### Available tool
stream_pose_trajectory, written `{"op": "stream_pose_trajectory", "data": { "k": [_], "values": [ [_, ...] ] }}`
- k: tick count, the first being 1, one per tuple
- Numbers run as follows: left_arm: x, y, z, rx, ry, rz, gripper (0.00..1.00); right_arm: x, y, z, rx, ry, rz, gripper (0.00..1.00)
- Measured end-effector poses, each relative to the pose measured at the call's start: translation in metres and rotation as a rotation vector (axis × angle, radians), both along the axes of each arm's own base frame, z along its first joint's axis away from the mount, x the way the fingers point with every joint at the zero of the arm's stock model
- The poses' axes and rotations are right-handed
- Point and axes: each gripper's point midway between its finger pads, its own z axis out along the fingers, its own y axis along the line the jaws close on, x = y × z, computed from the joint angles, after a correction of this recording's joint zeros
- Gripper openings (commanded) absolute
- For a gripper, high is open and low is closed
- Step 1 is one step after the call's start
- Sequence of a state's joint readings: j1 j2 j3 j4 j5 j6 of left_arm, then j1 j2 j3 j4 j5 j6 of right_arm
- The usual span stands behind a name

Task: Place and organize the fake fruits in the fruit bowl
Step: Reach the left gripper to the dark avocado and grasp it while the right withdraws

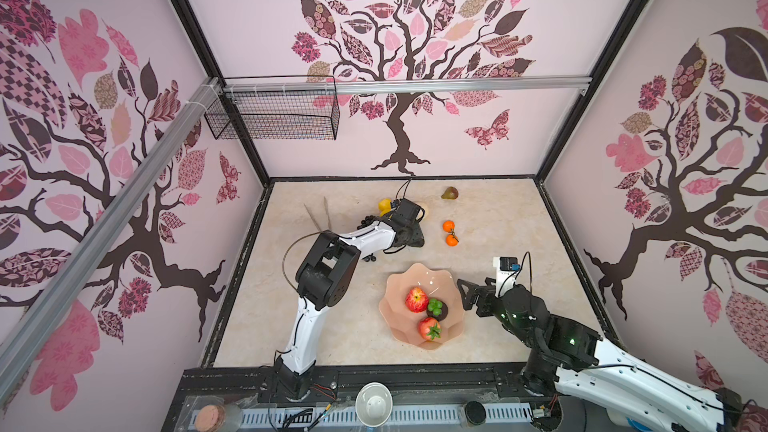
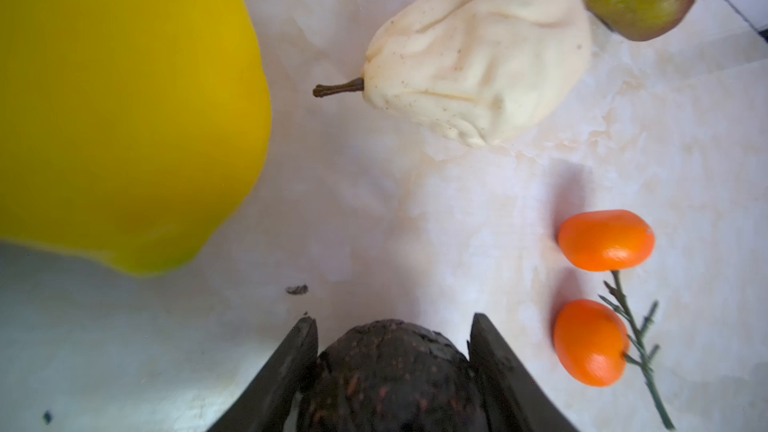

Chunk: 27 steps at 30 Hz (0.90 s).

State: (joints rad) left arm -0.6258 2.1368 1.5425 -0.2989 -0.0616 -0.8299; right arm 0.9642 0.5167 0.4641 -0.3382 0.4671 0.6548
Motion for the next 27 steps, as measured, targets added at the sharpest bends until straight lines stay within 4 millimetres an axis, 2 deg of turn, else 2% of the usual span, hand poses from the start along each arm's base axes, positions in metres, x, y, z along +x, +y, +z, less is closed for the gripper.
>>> {"op": "stream_pose_trajectory", "data": {
  "k": [2,7,11,16,20,24,27],
  "values": [
    [-0.004,0.002,0.015,-0.02,-0.023,-0.003,0.52,0.0,0.002,-0.001,0.001,0.005,0.007,0.99],
    [-0.013,0.004,0.077,-0.122,-0.12,-0.025,0.52,0.0,0.004,-0.004,-0.006,0.015,0.01,0.98],
    [-0.025,0.007,0.11,-0.189,-0.176,-0.041,0.52,0.0,0.003,-0.001,0.001,0.004,0.011,0.98],
    [-0.058,0.017,0.121,-0.269,-0.165,-0.059,0.52,0.001,0.006,0.008,0.008,-0.034,0.033,0.98],
    [-0.087,0.027,0.124,-0.317,-0.138,-0.06,0.52,0.0,0.012,0.027,0.012,-0.115,0.088,0.98],
    [-0.115,0.033,0.136,-0.379,-0.125,-0.071,0.52,-0.004,0.03,0.045,0.072,-0.198,0.18,0.97],
    [-0.13,0.039,0.141,-0.412,-0.121,-0.072,0.52,-0.006,0.05,0.038,0.091,-0.204,0.261,0.96]
  ]
}}
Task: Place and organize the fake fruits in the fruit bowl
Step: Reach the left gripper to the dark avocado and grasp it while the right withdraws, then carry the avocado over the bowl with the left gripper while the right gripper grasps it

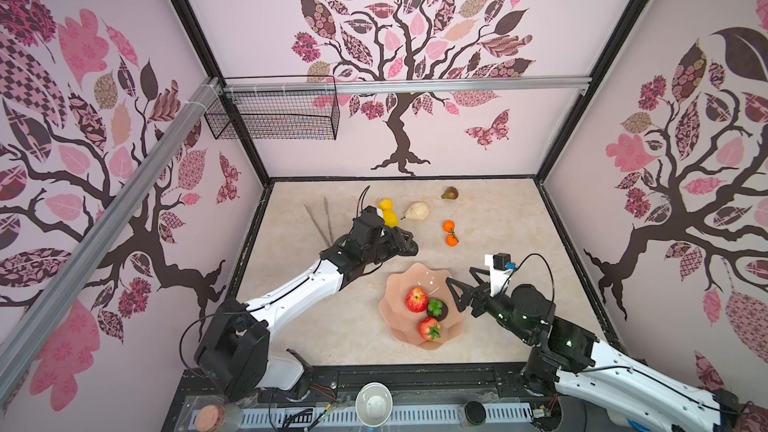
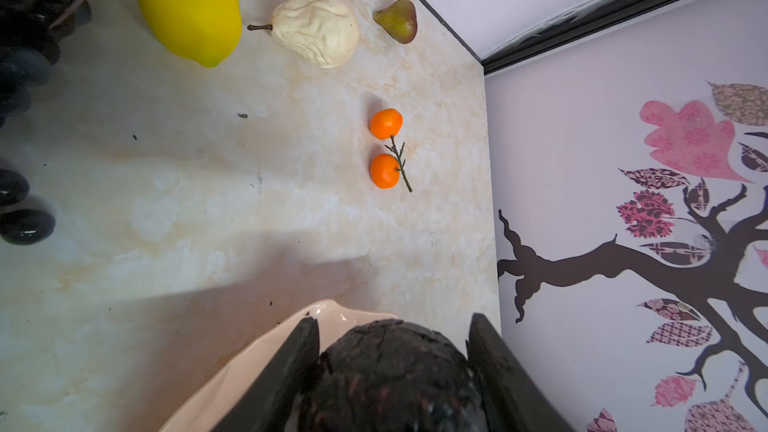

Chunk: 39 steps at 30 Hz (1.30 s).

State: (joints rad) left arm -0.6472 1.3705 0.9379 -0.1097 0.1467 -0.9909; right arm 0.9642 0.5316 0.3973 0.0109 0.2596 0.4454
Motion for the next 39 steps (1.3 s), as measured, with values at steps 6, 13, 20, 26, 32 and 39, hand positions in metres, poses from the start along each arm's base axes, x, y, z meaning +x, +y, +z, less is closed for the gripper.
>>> {"op": "stream_pose_trajectory", "data": {
  "k": [6,13,20,26,32,39],
  "values": [
    [-0.014,0.005,-0.007,-0.02,0.02,-0.011,0.52,0.003,0.035,-0.019,-0.06,-0.002,0.112,0.96],
    [-0.022,0.001,-0.015,-0.09,0.041,-0.026,0.52,0.004,0.057,-0.018,-0.083,-0.071,0.2,0.96],
    [-0.027,-0.01,-0.006,-0.151,0.03,-0.06,0.53,0.006,0.07,-0.008,-0.059,-0.138,0.234,0.95],
    [-0.042,-0.025,-0.004,-0.164,0.04,-0.109,0.53,0.014,0.076,-0.029,-0.12,-0.114,0.228,0.95],
    [-0.059,-0.037,0.0,-0.174,0.042,-0.16,0.53,0.023,0.082,-0.035,-0.165,-0.116,0.211,0.96],
    [-0.065,-0.032,-0.001,-0.178,0.038,-0.163,0.53,0.028,0.084,-0.031,-0.166,-0.131,0.198,0.95]
  ]
}}
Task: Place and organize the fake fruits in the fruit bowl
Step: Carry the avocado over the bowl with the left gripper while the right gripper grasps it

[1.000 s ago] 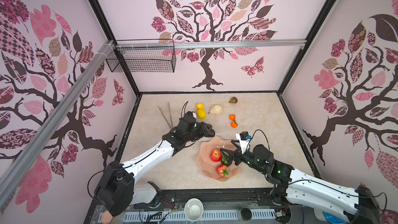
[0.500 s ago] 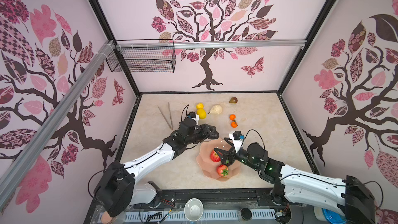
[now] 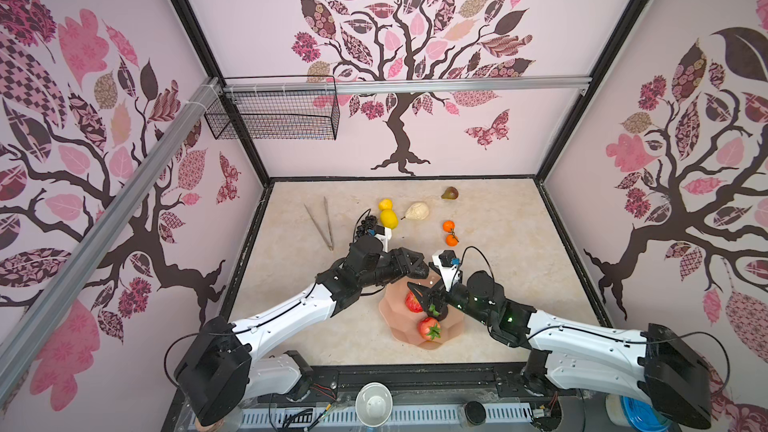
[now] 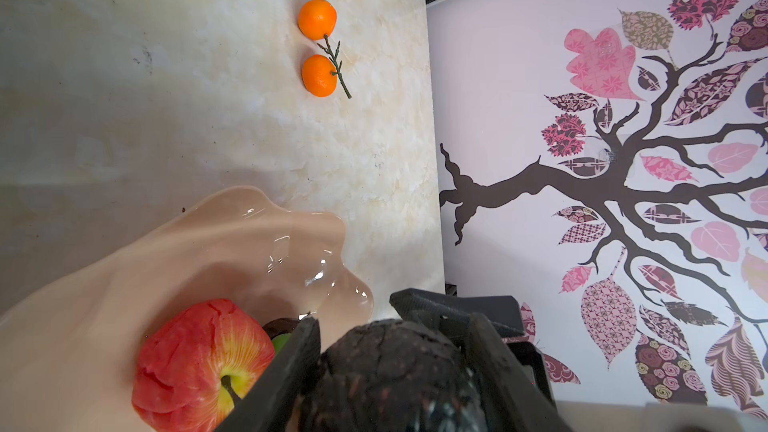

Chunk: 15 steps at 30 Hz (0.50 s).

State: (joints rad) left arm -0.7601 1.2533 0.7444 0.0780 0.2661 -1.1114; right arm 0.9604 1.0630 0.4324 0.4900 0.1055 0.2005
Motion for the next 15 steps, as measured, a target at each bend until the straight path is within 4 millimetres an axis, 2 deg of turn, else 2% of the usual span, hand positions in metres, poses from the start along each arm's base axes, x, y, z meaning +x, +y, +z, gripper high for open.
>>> {"op": "stream_pose_trajectory", "data": {
  "k": [4,11,15],
  "values": [
    [-0.003,0.002,-0.009,0.007,0.022,0.003,0.53,0.001,0.003,0.003,0.009,-0.004,0.005,0.94],
    [-0.005,0.001,-0.01,0.004,0.029,-0.001,0.54,0.006,0.007,0.003,0.017,0.003,0.026,0.81],
    [-0.006,0.0,-0.009,0.003,0.03,-0.006,0.54,0.009,0.011,0.007,0.03,0.012,0.049,0.8]
  ]
}}
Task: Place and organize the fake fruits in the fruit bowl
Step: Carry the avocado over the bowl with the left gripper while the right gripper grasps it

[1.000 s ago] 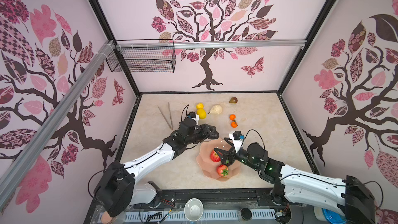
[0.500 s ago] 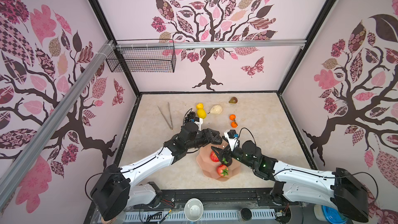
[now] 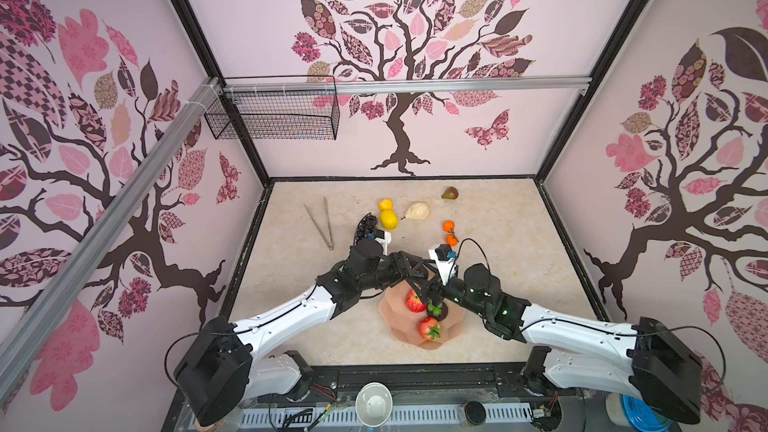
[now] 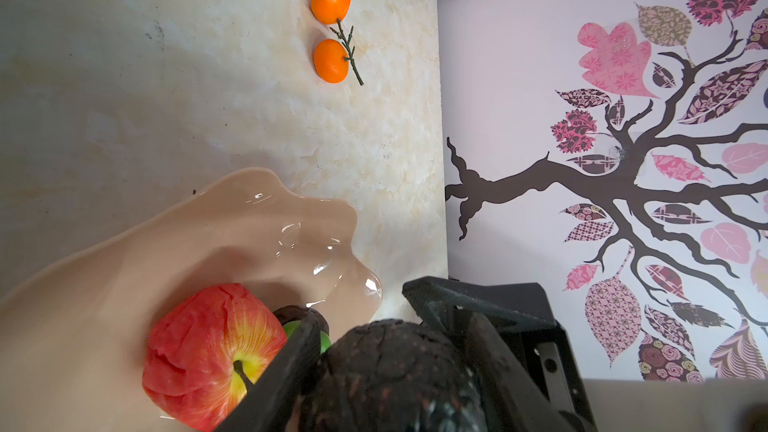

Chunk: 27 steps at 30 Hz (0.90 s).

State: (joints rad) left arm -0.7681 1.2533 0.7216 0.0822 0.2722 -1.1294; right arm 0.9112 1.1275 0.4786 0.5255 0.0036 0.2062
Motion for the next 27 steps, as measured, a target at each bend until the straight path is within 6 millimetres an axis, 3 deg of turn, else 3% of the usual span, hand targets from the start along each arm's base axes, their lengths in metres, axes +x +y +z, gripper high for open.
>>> {"op": "stream_pose_trajectory", "data": {
  "k": [7,18,22,27],
  "values": [
    [-0.002,-0.002,0.002,-0.008,-0.003,-0.01,0.54,-0.003,0.008,-0.002,0.0,0.016,0.05,0.81],
    [-0.003,-0.003,0.003,-0.013,-0.003,-0.019,0.56,-0.003,0.011,-0.006,-0.006,0.035,0.065,0.55],
    [-0.003,-0.004,0.003,-0.011,-0.006,-0.02,0.62,-0.002,0.01,-0.007,-0.011,0.04,0.063,0.5],
    [-0.002,-0.002,0.0,0.006,-0.013,-0.015,0.79,-0.003,0.009,-0.012,-0.03,0.056,0.061,0.49]
  ]
}}
